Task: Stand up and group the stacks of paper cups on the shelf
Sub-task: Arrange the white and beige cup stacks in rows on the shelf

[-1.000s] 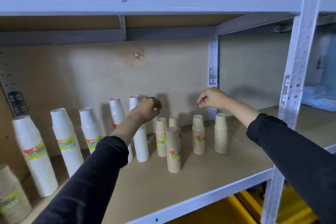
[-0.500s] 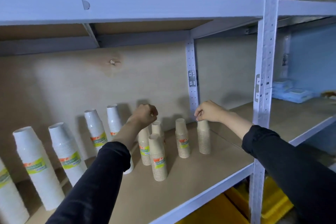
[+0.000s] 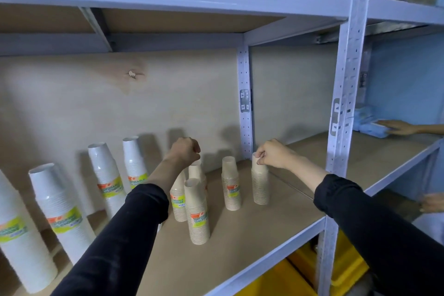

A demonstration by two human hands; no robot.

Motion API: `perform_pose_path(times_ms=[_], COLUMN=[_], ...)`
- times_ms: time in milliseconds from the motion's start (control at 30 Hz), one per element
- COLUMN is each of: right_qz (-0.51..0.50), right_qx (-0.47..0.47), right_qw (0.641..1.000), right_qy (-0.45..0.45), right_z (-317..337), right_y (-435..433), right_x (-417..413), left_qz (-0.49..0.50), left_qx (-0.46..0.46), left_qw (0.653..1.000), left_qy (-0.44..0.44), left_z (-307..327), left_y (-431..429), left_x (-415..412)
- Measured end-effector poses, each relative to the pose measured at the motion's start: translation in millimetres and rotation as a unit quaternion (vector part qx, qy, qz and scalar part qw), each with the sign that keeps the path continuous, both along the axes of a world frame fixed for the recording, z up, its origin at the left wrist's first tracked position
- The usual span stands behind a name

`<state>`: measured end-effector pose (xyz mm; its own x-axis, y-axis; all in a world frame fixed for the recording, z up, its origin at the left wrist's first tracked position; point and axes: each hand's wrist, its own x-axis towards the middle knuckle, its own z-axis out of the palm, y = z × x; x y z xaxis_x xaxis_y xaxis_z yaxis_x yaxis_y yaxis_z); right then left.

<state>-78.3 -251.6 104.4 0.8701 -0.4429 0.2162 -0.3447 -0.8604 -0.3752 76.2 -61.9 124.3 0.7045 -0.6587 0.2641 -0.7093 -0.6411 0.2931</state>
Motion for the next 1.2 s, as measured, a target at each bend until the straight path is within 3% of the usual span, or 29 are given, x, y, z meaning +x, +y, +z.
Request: perform_pose_path(times_ms=[433,700,1000,1200], right_qz=[-0.068,-0.059,0.013,0.01], right_qx=[-0.026,-0.034,-0.017,-0.001], right_qw=[0.997,0.997,0.999,0.999], right_qy=[0.029,0.023,0.039,0.042], right_z=[-20.1,-30.8,-21.9,-13.8], right_y=[-22.6,-30.8,-43.5,-38.7], right_x=[39.1,51.5,35.3,32.1], left_qz=[0.061,0.069,-0.047,-0.088], left_qx=[0.058,0.066,0.043,0.029], left_qw=[0.995,0.995,0.997,0.993], left_qy=[0.049,0.028,0.041,0.068], left_z=[-29.3,-32.2,-29.8,-26.7], left_y=[-35.3,-39.0,-30.8,-23.4], left_x=[26.8,32.5,28.2,26.7])
